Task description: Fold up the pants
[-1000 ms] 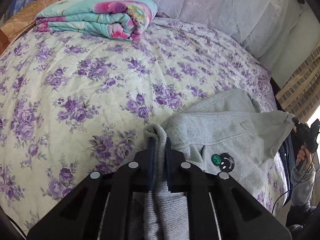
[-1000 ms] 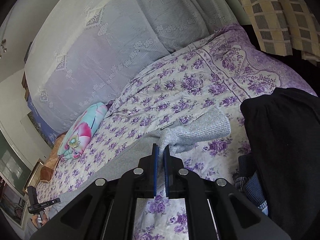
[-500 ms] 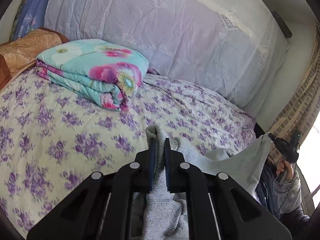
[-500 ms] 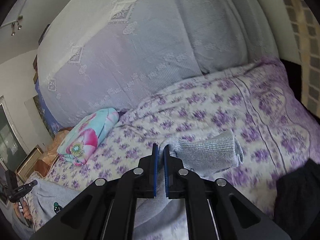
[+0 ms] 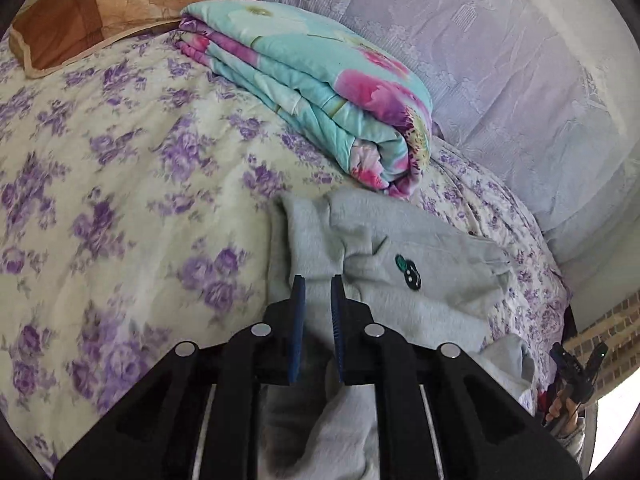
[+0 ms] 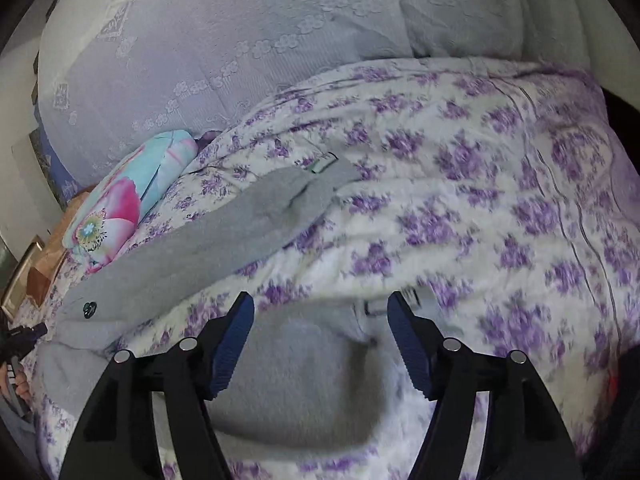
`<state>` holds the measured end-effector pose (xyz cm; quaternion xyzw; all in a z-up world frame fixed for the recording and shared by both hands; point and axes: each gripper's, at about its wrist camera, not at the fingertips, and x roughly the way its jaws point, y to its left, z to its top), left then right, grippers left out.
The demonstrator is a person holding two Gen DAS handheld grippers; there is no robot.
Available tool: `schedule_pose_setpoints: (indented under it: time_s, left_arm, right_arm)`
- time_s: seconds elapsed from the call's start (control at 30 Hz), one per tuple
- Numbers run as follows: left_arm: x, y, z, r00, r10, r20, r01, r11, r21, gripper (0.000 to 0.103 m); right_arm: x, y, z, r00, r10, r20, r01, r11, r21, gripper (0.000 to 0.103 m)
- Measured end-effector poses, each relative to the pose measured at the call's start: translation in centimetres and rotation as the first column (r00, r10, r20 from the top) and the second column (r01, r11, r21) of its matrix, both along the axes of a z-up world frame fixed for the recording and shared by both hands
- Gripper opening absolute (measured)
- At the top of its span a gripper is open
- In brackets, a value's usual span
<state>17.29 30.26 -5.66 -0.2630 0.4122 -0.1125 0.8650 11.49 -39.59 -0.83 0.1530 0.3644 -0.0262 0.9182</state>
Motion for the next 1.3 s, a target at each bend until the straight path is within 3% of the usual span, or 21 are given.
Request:
schedule_pose_setpoints:
  time_s: [0.03,0.1,0.13,0.17,0.27,0.37,0.43,0.5,0.53,0.6,0.63,0.7,0.73,0.77,0.83,1.1,1.17,1.2,1.23,1.27,1.3]
  left_arm:
    - [-1.4,0.4,-0.1,1.0,-0.018,0.003,0.018,1.0,-0.017,0.013]
    - [-3.9,0.6,-0.4,0.998,-0.06,0.006,0.06,0.998,-0.023,0.03]
    - [-5.0,0.4,-0.6,0.997,-0.075,0.004,0.075,0.997,-0.01,0.045]
    - [-5.9,0.0,-0.8,0.996,-0.088,0.001,0.088,0.996,0.004,0.054]
    - [-6.6,-1.8,-1.9,0.989,-0.148,-0.014,0.148,0.989,-0.001,0.056]
    - [-5.7,-2.8,-3.0,0.991,-0.133,-0.017,0.133,0.991,-0.003,0.066]
    - [-4.7,-3.2,-3.7,0.991,-0.134,-0.03,0.133,0.991,-0.02,0.067]
    - [-4.2,-3.5,-4.0,0.991,-0.133,-0.031,0.132,0.991,-0.028,0.07]
    - [-4.0,-3.7,-4.0,0.991,-0.133,-0.031,0.132,0.991,-0.025,0.071]
    - [-3.6,-4.4,-3.9,0.99,-0.138,-0.032,0.138,0.99,-0.004,0.073]
    - [-3.5,-4.9,-3.9,0.989,-0.144,-0.033,0.145,0.989,0.014,0.074]
    - [-3.5,-5.6,-3.7,0.986,-0.166,-0.028,0.167,0.985,0.045,0.07]
    - [-3.5,-5.7,-3.6,0.983,-0.184,-0.024,0.185,0.982,0.04,0.053]
    - [-3.6,-5.7,-3.5,0.98,-0.197,-0.023,0.198,0.98,0.024,0.044]
    - [-4.3,-5.5,-3.0,0.978,-0.211,-0.003,0.211,0.977,-0.025,0.033]
    - [-8.9,-7.5,3.3,0.94,-0.317,0.122,0.333,0.93,-0.152,0.028]
    - [-8.1,-7.8,3.2,0.942,-0.322,0.097,0.334,0.927,-0.169,0.028]
    - [-7.5,-7.8,2.5,0.946,-0.316,0.065,0.323,0.93,-0.174,0.029]
    - [-6.9,-7.7,1.3,0.953,-0.302,0.012,0.299,0.935,-0.19,0.029]
    - [-6.6,-7.5,-0.2,0.955,-0.293,-0.046,0.276,0.935,-0.225,0.029]
    - [-6.8,-7.3,-1.5,0.952,-0.296,-0.08,0.265,0.926,-0.268,0.029]
  right_arm:
    - [-2.0,-0.8,-0.2,1.0,-0.02,0.003,0.02,0.999,0.035,0.067]
    - [-5.8,-1.9,-0.5,0.998,-0.058,0.01,0.056,0.993,0.103,0.067]
    - [-7.2,-2.3,-0.8,0.998,-0.069,0.005,0.068,0.989,0.131,0.067]
    - [-8.4,-2.7,-1.2,0.997,-0.081,-0.005,0.081,0.983,0.163,0.067]
    - [-8.7,-3.0,-3.8,0.995,-0.072,-0.074,0.09,0.956,0.281,0.067]
    - [-6.1,-2.2,-6.0,0.993,-0.039,-0.108,0.076,0.928,0.364,0.064]
    - [-3.9,-1.2,-7.3,0.992,-0.009,-0.125,0.06,0.911,0.407,0.059]
    - [-1.7,0.1,-8.8,0.987,0.013,-0.163,0.058,0.903,0.425,0.046]
    - [-1.0,0.5,-9.5,0.984,0.013,-0.18,0.066,0.903,0.426,0.035]
    - [-0.6,1.0,-9.6,0.986,-0.012,-0.165,0.081,0.905,0.418,0.021]
    - [-1.0,1.0,-9.2,0.989,-0.016,-0.144,0.076,0.901,0.428,0.009]
    - [-2.3,0.6,-7.9,0.995,-0.025,-0.101,0.069,0.89,0.45,0.009]
    - [-3.1,0.4,-7.0,0.996,-0.03,-0.083,0.065,0.89,0.451,0.008]
    - [-4.2,0.4,-6.0,0.998,-0.028,-0.065,0.054,0.891,0.451,0.008]
    - [-6.5,0.4,-3.8,0.999,-0.017,-0.03,0.029,0.893,0.45,0.008]
    - [-16.1,-0.3,5.5,0.995,-0.041,0.094,0.001,0.919,0.395,0.008]
    - [-15.6,-1.2,6.6,0.995,-0.066,0.076,0.034,0.932,0.36,0.013]
    - [-14.3,-1.5,6.5,0.998,-0.051,0.033,0.038,0.947,0.32,0.021]
    - [-12.3,-1.8,5.7,0.998,-0.034,-0.044,0.045,0.961,0.274,0.052]
    - [-11.1,-2.6,4.5,0.991,-0.065,-0.116,0.091,0.967,0.239,0.074]
    - [-10.7,-3.4,3.2,0.976,-0.128,-0.173,0.164,0.964,0.21,0.074]
